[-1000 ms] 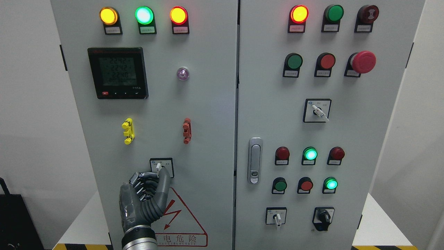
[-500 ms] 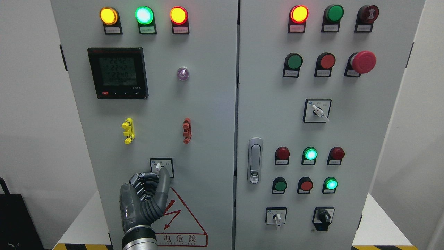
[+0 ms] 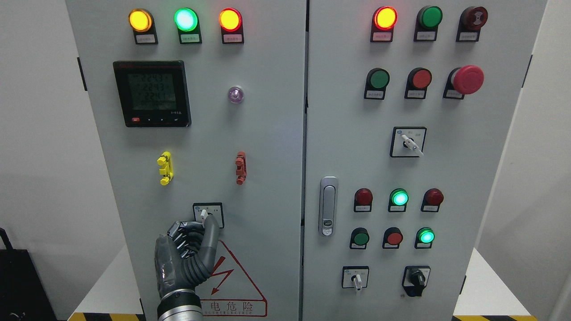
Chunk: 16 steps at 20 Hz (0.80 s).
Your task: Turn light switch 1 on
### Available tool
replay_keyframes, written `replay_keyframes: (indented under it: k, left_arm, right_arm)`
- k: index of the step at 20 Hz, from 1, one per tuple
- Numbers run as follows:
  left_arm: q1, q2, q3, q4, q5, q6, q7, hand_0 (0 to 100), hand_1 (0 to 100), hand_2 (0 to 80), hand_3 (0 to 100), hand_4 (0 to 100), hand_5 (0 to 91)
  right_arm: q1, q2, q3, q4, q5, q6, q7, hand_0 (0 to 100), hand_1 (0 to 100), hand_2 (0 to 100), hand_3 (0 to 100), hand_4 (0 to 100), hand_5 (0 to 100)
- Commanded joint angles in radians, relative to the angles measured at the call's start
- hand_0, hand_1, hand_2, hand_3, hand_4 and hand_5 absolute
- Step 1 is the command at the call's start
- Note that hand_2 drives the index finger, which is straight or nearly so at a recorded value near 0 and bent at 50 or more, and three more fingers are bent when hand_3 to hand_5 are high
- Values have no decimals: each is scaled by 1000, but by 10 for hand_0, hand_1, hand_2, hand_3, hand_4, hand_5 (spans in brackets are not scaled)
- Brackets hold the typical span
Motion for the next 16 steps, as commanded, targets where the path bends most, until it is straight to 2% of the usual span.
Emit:
replay_keyframes:
  k: [1, 10, 16]
  left_arm:
    - [0, 0, 0, 3, 1, 1, 0, 653, 557, 620, 841, 850, 816]
    - [0, 0, 0, 3, -1, 1, -2, 712, 562, 622, 844, 852, 816]
    - [0, -2, 0, 3, -1, 1, -2, 729, 529, 625, 845, 853, 815]
  right_arm:
    - [0, 0, 0, 0, 0, 0, -1, 50, 0, 0, 0, 0, 0]
    - [0, 0, 0, 0, 0, 0, 1, 50, 0, 0, 0, 0, 0]
    - [0, 0, 0, 0, 0, 0, 1, 50, 0, 0, 0, 0, 0]
